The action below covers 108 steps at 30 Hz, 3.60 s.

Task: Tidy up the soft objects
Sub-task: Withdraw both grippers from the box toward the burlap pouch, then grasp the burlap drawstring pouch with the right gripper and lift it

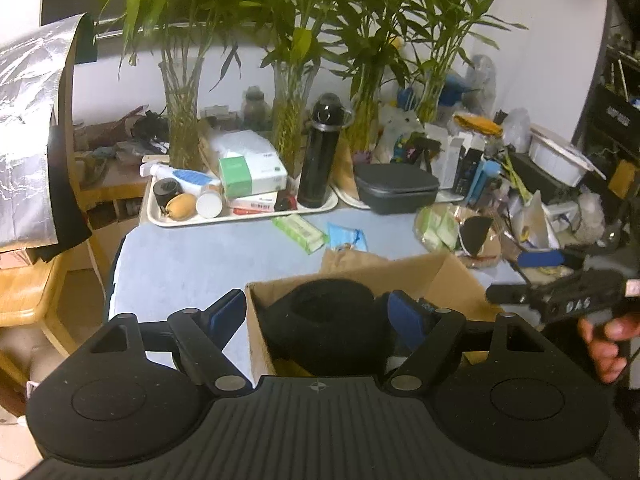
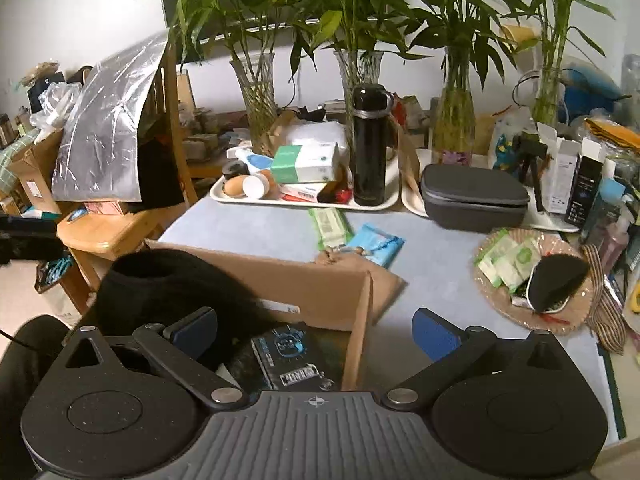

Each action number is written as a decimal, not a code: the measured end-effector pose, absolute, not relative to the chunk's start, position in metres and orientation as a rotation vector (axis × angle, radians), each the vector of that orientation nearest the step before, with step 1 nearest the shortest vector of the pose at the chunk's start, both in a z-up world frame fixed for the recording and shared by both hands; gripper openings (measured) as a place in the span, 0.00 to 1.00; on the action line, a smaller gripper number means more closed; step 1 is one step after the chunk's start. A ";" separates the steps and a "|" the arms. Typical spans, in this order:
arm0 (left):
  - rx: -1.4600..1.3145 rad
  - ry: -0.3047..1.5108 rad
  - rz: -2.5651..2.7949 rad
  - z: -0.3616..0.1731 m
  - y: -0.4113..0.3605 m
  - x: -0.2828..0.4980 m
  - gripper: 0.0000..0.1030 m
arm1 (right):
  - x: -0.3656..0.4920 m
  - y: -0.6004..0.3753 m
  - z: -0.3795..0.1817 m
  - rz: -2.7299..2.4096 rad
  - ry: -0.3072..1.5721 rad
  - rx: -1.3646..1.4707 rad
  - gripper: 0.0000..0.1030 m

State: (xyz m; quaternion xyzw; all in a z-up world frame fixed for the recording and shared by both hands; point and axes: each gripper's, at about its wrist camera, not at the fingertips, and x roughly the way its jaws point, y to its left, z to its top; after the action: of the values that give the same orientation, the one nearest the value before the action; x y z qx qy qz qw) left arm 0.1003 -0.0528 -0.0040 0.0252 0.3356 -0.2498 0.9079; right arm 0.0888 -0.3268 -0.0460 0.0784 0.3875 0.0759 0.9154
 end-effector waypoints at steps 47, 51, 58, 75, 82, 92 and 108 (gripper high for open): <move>0.181 0.702 -0.549 0.020 -0.086 0.204 0.76 | 0.197 -0.390 -0.063 0.214 0.898 0.169 1.00; 0.174 0.716 -0.563 0.012 -0.086 0.216 0.76 | 0.219 -0.389 -0.085 0.233 0.881 0.080 1.00; 0.168 0.722 -0.602 -0.005 -0.087 0.235 0.76 | 0.255 -0.390 -0.118 0.276 0.869 0.077 0.99; 0.145 0.747 -0.585 -0.034 -0.084 0.277 0.76 | 0.311 -0.370 -0.196 0.412 0.948 -0.033 0.90; 0.141 0.767 -0.610 -0.048 -0.080 0.287 0.76 | 0.324 -0.352 -0.226 0.486 1.008 -0.130 0.81; 0.166 0.800 -0.644 -0.066 -0.080 0.298 0.76 | 0.336 -0.353 -0.252 0.505 1.081 -0.102 0.51; 0.151 0.816 -0.639 -0.062 -0.089 0.313 0.75 | 0.311 -0.362 -0.191 0.532 0.958 -0.100 0.06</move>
State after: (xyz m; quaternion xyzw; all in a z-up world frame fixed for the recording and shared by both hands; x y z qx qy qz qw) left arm 0.3130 -0.0888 -0.0620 0.0722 0.3895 -0.3050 0.8661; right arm 0.3105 -0.3617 -0.1907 -0.0475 0.4552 0.2530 0.8524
